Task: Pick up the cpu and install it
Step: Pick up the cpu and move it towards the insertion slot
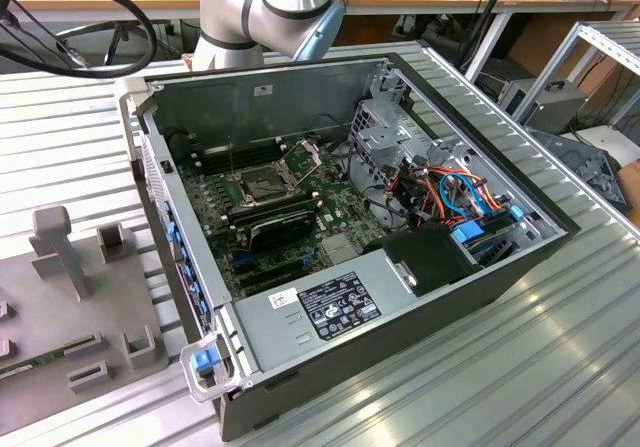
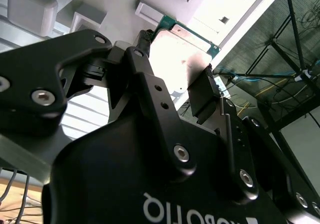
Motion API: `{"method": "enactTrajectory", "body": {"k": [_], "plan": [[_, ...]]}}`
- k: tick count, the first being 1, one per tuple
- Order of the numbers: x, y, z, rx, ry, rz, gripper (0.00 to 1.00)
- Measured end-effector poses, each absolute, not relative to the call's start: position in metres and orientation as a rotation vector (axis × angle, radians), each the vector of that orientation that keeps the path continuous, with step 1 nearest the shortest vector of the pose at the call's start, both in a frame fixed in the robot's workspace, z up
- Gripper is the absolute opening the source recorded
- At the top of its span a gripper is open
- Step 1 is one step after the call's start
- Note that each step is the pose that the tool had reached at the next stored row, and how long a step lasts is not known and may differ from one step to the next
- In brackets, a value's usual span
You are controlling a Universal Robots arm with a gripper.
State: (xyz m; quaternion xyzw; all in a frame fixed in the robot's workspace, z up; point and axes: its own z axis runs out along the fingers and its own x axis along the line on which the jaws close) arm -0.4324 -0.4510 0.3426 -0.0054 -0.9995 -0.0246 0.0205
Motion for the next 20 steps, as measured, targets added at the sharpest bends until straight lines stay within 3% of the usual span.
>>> {"method": "enactTrajectory", "body": {"k": [20], "plan": [[-0.4324, -0.4510, 0.3501, -0.017, -3.100, -0.076, 0.55]]}}
